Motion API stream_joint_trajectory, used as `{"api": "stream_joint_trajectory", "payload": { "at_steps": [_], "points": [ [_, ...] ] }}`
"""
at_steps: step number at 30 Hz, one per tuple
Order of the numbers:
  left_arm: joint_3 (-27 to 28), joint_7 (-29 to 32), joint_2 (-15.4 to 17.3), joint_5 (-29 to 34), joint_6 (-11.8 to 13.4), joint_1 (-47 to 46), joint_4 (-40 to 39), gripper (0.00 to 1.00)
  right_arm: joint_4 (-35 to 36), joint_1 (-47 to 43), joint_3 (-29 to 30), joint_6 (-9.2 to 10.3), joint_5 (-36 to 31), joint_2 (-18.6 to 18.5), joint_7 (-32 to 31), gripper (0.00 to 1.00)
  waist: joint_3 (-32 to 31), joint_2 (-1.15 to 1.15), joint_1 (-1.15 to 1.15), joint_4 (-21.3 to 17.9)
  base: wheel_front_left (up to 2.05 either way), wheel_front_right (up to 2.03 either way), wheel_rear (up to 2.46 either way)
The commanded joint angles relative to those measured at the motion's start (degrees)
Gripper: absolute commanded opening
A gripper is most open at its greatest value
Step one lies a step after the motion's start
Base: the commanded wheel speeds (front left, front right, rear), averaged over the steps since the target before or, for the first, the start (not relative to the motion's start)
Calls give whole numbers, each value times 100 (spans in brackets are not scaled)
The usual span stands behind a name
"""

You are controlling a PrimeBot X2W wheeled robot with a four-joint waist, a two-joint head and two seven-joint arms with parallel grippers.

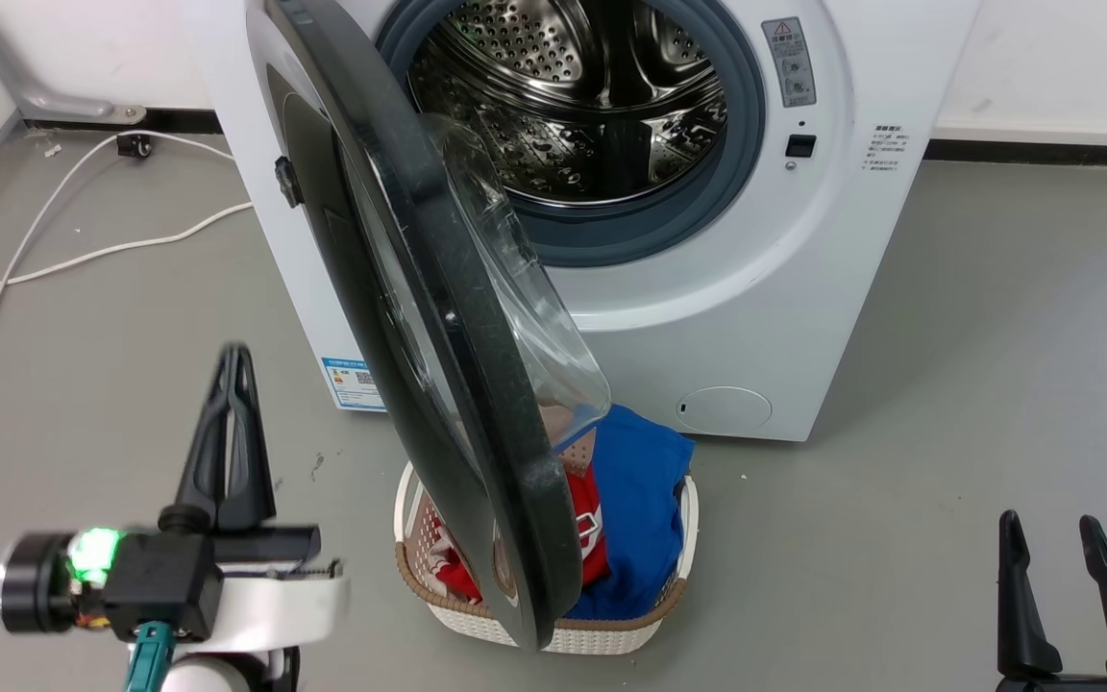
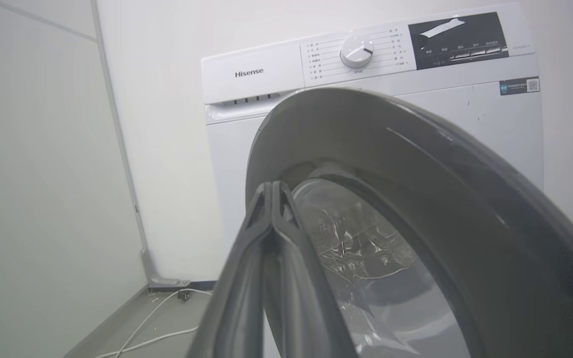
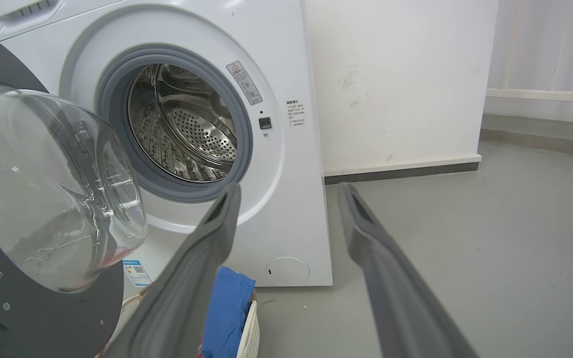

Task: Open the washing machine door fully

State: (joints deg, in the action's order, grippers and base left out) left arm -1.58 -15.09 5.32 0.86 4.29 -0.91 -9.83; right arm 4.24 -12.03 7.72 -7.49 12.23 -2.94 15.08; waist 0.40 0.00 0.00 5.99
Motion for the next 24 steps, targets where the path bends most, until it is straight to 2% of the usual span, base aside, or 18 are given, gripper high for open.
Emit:
{"api": "stream_joint_trajectory", "payload": {
  "at_steps": [1,8,12,19,24],
  "points": [
    [-85,-11,64,89,10,-153,-294,0,7,-21,-3,-1,7,11,12,100,-4,0,0,-2,0,0,0],
    [-685,-9,162,385,-117,-549,-1294,0,9,-14,-42,-1,-8,11,11,100,-26,0,0,-7,0,0,0],
    [-1100,-8,164,504,-237,-775,-1562,0,5,-12,-88,-1,-41,10,11,100,-27,0,0,-30,0,0,0],
    [-2051,-8,58,517,-603,-916,-1347,0,18,39,-123,-1,-59,11,11,100,6,0,0,-91,0,0,0],
    [-2639,-8,-36,394,-726,-811,-870,0,46,71,-133,-1,-70,11,12,100,32,0,0,-142,0,0,0]
  ]
}}
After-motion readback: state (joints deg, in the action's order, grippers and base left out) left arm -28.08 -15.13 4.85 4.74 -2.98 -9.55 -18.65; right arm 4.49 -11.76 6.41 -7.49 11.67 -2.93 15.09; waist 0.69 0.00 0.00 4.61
